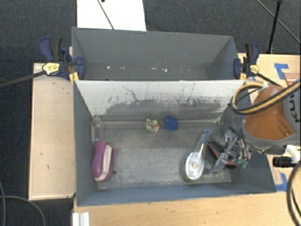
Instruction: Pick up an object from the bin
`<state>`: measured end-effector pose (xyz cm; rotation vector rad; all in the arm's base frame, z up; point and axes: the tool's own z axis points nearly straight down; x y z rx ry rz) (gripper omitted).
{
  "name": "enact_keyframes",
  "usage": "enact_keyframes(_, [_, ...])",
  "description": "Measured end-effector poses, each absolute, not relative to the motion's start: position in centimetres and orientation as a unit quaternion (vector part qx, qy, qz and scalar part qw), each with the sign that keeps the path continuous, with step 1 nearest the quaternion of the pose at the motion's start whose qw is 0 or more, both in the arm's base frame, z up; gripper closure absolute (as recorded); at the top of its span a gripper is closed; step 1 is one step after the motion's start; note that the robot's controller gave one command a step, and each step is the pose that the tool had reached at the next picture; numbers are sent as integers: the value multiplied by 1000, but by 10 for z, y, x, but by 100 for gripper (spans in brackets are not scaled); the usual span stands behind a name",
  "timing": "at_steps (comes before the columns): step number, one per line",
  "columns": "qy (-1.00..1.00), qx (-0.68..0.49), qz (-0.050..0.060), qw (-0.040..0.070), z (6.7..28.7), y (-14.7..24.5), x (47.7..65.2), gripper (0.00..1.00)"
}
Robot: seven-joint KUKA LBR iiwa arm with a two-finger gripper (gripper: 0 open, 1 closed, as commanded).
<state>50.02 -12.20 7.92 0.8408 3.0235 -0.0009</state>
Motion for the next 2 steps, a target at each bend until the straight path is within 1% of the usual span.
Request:
enact_keyframes(1, [964,267,0,4,81,-121,502,100])
enact_keyframes(2, [972,235,0,5,216,-111,507,100])
